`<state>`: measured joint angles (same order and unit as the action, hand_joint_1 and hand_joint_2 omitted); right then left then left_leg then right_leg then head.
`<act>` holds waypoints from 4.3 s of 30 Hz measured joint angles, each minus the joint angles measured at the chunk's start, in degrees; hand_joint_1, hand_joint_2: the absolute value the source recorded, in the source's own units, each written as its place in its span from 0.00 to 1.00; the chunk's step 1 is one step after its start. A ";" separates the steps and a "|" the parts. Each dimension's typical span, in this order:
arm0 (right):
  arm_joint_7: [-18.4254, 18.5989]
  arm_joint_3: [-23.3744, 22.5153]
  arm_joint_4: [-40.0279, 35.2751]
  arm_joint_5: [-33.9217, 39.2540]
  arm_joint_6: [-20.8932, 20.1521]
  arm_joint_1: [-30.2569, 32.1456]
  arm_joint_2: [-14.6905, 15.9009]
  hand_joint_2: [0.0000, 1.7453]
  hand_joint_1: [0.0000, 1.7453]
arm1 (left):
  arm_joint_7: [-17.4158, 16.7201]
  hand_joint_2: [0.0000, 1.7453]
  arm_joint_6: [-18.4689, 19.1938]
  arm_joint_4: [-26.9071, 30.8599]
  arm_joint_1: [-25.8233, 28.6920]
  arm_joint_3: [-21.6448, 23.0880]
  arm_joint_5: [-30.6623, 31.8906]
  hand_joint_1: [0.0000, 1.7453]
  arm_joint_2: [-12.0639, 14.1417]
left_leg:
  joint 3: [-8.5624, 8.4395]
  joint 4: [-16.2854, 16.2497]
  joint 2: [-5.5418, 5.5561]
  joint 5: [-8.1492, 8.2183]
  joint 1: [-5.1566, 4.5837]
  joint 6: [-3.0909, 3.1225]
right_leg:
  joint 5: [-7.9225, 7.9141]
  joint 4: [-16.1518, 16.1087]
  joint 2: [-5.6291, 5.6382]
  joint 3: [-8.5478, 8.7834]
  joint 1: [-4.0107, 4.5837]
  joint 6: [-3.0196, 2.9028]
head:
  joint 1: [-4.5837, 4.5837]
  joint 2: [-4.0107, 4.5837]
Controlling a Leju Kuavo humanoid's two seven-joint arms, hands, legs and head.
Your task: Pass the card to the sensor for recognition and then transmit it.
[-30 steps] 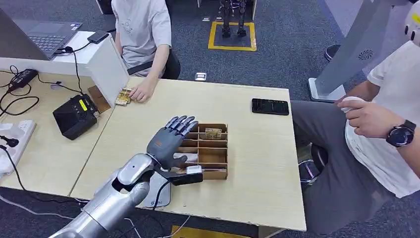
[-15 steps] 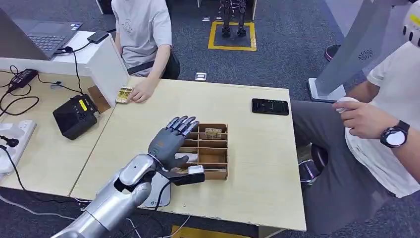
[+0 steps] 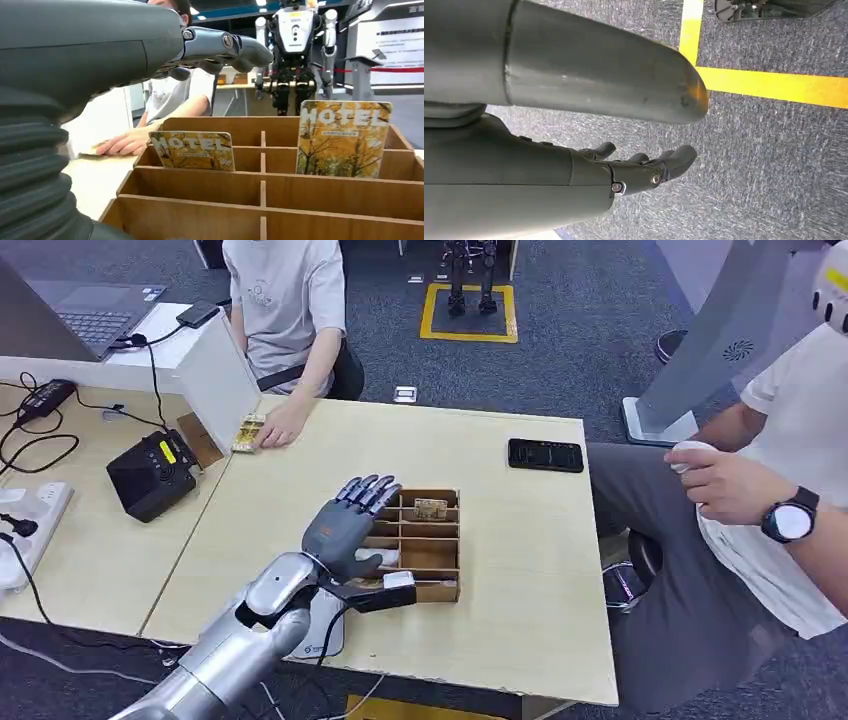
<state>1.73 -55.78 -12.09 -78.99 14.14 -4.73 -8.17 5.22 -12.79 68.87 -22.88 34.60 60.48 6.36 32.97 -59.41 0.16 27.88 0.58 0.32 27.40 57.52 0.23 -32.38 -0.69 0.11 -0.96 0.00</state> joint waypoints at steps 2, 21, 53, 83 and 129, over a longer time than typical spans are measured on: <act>-0.02 0.00 0.00 0.00 0.00 0.00 0.00 0.00 0.00 | 0.00 1.00 -0.02 -0.35 0.00 -0.24 0.00 0.00 -0.09 | 0.00 0.00 0.00 0.00 0.00 0.00 | 0.00 0.00 0.00 0.00 0.00 0.00 | 0.00 0.00; -0.20 0.00 0.00 -0.07 -0.17 0.00 0.00 0.00 0.00 | 0.72 1.00 -0.83 -1.81 -0.01 -1.71 -0.68 0.00 -0.59 | 0.00 0.00 0.00 0.00 0.00 0.00 | 0.00 0.00 0.00 0.00 0.00 0.00 | -0.02 0.00; -0.20 0.00 0.02 -0.96 -0.13 0.00 0.00 0.00 0.00 | 0.92 1.00 -0.85 -3.02 -0.05 -2.25 0.35 0.00 -1.86 | 0.00 0.00 0.00 0.00 0.00 0.00 | 0.00 0.00 0.00 0.01 0.00 0.00 | -0.02 0.00; -0.88 0.00 0.02 -1.07 -0.15 -0.01 -0.02 0.00 0.00 | -0.13 1.00 -3.45 -6.62 -1.19 -2.64 2.10 1.00 -2.60 | -0.02 0.00 0.01 0.00 0.00 0.00 | -0.01 0.00 -0.01 0.05 0.00 0.01 | -0.02 0.00; -1.03 -0.02 0.04 -1.64 0.00 -0.01 -0.33 0.00 0.00 | 3.56 1.00 1.42 -4.52 -1.12 -3.08 -3.54 1.00 -3.08 | -0.02 0.00 0.04 -0.04 -0.02 0.06 | -0.02 0.00 -0.03 0.07 -0.01 0.03 | 0.00 0.00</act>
<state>0.70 -55.80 -12.04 -80.63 14.14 -4.74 -8.50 8.79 -11.37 64.35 -24.00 31.52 56.94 3.28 32.95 -59.41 0.20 27.84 0.57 0.38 27.38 57.52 0.20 -32.30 -0.70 0.13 -0.96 0.00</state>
